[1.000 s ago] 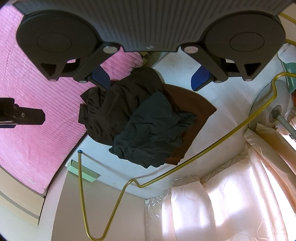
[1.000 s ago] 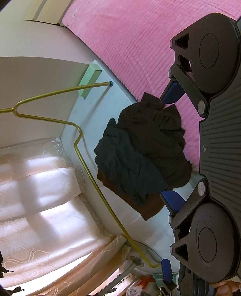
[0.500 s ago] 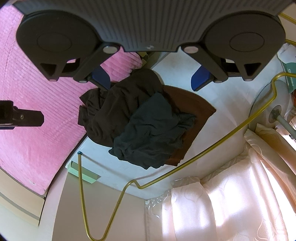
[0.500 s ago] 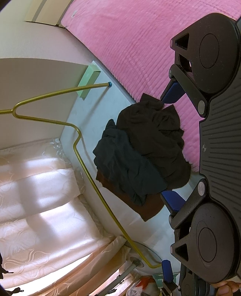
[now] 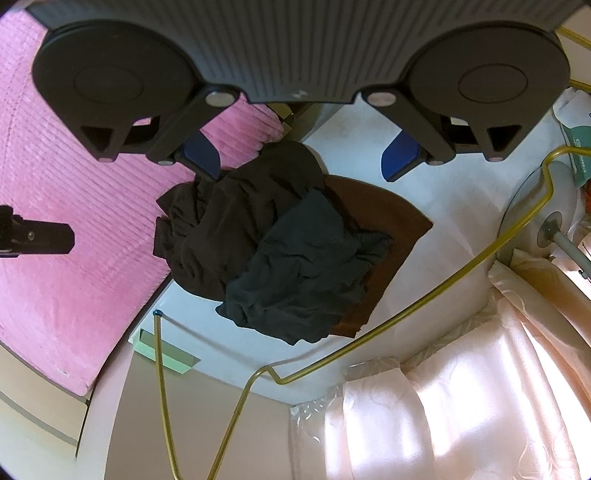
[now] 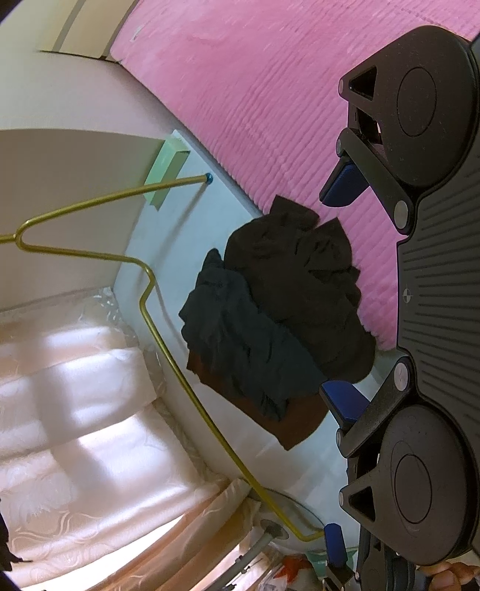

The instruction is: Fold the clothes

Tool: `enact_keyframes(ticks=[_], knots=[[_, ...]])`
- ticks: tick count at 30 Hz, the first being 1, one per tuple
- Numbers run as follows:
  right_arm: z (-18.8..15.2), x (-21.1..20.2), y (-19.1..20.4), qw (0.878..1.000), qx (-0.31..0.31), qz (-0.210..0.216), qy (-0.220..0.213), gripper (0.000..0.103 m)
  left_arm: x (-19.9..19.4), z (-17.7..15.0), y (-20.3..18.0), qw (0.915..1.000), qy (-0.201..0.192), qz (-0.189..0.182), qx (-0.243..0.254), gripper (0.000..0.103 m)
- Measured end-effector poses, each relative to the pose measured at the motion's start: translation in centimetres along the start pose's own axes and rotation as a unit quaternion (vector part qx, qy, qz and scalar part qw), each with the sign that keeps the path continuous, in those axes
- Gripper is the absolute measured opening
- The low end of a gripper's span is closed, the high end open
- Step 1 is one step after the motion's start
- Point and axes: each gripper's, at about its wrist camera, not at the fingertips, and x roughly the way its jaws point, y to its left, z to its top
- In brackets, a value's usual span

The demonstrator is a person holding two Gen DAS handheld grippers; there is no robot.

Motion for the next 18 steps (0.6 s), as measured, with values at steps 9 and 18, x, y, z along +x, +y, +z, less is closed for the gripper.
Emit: enact_keyframes(ticks=[9,18], knots=[[0.7,0.3,-1.6,1.0,0.005,0.003,0.006,0.102,0.4,0.6,-1.6,1.0,0.004,0.0,0.007,0.092],[0.5,1.0,-3.5,1.0,0.014,0.007,0.021,0.102,1.0,0.9,-3.1,0.9998,0.015,0.002,0.014,0.092]])
